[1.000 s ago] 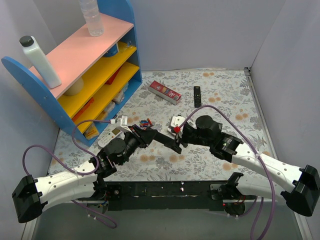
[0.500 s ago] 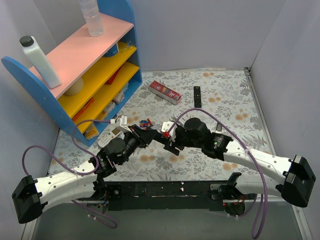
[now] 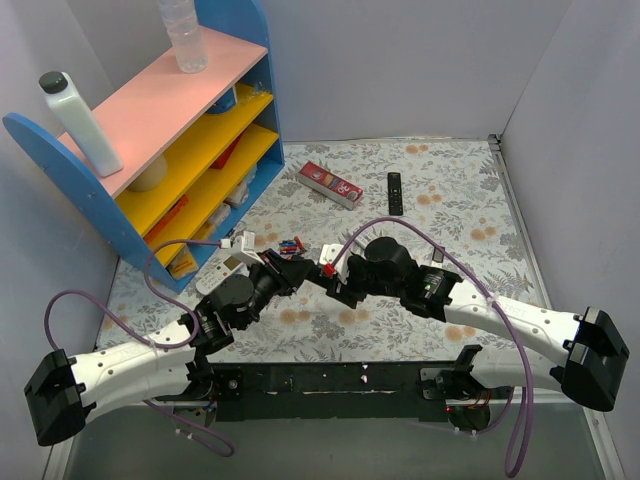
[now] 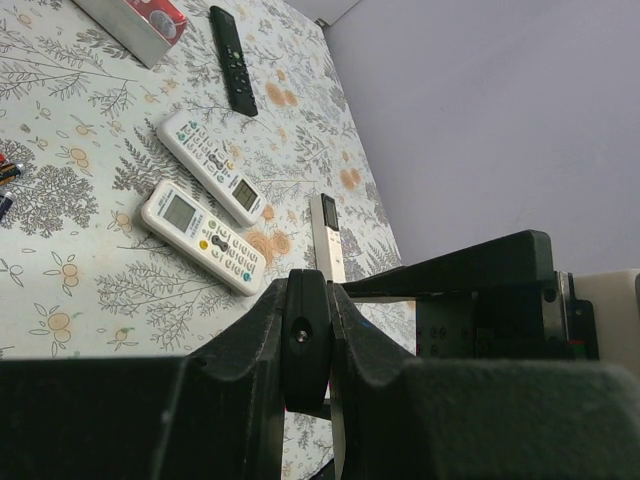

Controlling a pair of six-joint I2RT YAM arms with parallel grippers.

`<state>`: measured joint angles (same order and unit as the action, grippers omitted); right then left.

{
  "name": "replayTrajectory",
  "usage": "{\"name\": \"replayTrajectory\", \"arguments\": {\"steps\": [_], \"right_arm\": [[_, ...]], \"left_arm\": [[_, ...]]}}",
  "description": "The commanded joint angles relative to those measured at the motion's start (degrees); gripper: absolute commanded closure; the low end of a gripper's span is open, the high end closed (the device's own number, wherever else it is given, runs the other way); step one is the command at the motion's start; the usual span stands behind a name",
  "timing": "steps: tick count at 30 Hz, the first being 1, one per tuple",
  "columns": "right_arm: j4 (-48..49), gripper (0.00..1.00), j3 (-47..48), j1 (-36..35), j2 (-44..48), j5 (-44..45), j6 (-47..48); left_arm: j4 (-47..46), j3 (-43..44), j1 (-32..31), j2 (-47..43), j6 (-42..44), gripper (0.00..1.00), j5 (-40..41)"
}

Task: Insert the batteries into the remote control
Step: Remove the battery cover from the remote control, then place the battery cover at the center of the board.

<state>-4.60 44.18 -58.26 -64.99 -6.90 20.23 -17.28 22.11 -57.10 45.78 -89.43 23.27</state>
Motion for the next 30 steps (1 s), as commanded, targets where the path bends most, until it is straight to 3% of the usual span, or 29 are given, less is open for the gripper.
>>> {"name": "replayTrajectory", "arguments": {"steps": [1, 11, 18, 25, 30], "right_arm": [[0.9, 0.39, 2.8, -0.6, 0.0, 1.2, -0.3], [-0.1, 0.73, 1.1, -0.6, 0.1, 1.8, -0.8], [-3.8, 0.73, -0.7, -0.6, -0.6, 0.9, -0.7], [-4.5, 0.73, -3.1, -0.6, -1.2, 1.0, -1.5], [-3.5, 0.73, -4.0, -0.6, 0.0, 2.6, -2.6]], "left_arm": [[1.2, 2.7, 0.4, 0.3, -0.4, 1.00, 1.2], [2.7, 3.4, 0.7, -0.5, -0.9, 1.00, 2.0], [7.8, 6.5, 4.2, -1.4, 1.0, 1.00, 3.7], [11.2, 10.1, 13.7, -3.6, 4.2, 1.00, 1.4], [12.7, 10.4, 15.3, -5.0, 5.8, 1.00, 2.2]]}}
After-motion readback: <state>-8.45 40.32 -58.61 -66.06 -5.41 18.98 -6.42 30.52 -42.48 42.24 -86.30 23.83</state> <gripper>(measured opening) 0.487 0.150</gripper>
